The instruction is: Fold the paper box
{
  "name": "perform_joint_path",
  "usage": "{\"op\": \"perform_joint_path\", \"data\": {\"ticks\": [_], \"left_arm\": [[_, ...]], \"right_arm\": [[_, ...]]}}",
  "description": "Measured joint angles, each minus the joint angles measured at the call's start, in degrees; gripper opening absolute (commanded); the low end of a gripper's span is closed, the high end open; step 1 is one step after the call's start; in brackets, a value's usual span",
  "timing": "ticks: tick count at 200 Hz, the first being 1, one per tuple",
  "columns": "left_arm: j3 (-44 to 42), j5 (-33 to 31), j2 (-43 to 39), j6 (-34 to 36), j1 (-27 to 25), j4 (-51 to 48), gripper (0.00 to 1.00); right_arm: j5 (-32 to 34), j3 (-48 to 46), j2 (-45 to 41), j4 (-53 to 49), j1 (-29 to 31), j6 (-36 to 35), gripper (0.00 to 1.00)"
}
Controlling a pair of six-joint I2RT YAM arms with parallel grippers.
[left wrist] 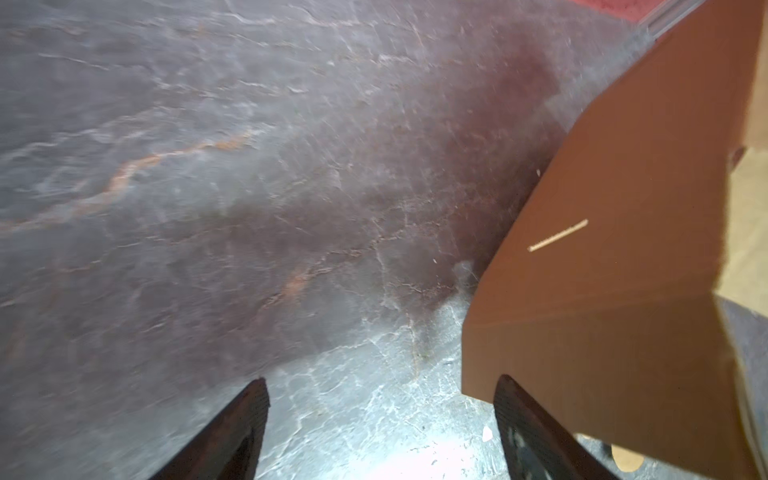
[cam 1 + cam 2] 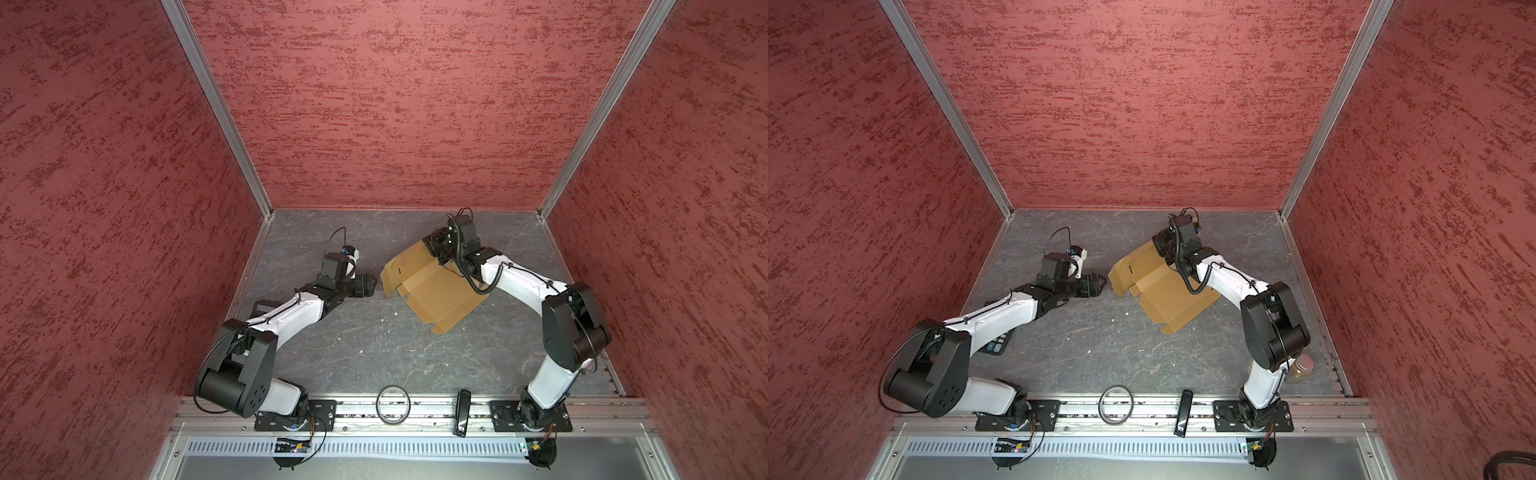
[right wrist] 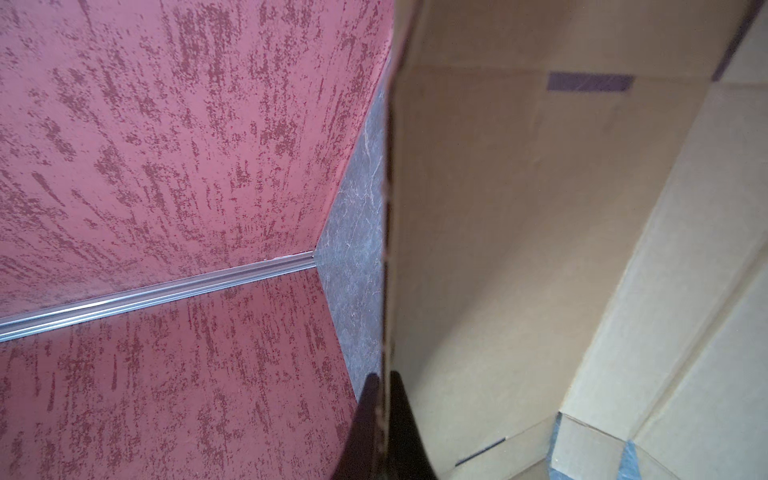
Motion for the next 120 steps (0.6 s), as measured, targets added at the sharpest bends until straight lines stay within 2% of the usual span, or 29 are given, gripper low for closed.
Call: {"op": "perform_joint_path", "data": {"ticks": [68, 120], "left_arm": [[0.96, -0.07, 1.86, 0.33, -3.02, 2.32, 0.87], [1.22, -0.46, 2.73, 0.33, -3.91, 2.49, 0.88]], "right_arm": [[-0.42, -2.29, -0.24, 3.65, 0.00, -0.92, 0.04], [-0.61, -9.03, -3.19, 8.87, 0.00, -2.19, 0.04]]}}
